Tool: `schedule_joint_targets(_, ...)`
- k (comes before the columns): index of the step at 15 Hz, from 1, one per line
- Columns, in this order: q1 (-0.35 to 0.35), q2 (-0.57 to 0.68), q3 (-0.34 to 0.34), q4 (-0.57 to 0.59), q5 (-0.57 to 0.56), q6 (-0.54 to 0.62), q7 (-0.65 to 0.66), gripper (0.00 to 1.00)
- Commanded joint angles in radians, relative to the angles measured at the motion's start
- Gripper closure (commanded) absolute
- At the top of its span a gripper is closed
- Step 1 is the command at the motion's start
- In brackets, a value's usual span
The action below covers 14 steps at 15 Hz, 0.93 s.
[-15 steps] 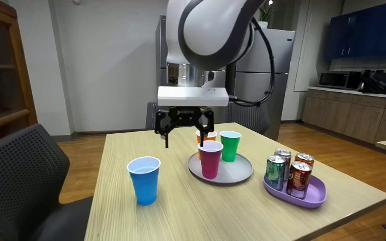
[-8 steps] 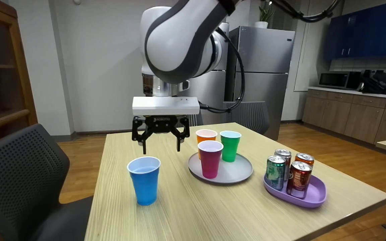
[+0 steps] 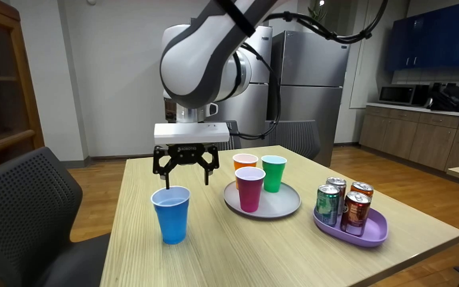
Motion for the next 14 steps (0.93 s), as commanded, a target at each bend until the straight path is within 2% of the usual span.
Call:
schedule_joint_targets(1, 0.02, 0.036, -0.02, 0.062, 0.037, -0.057, -0.06, 0.0)
schedule_joint_targets(12, 0.02, 0.098, -0.025, 0.092, 0.106, -0.055, -0.14, 0.0)
schedule_joint_targets(13, 0.02, 0.101, -0.025, 0.095, 0.11, -0.055, -0.145, 0.17)
schedule_joint_targets(14, 0.021, 0.103, -0.026, 0.098, 0.113, -0.055, -0.149, 0.26)
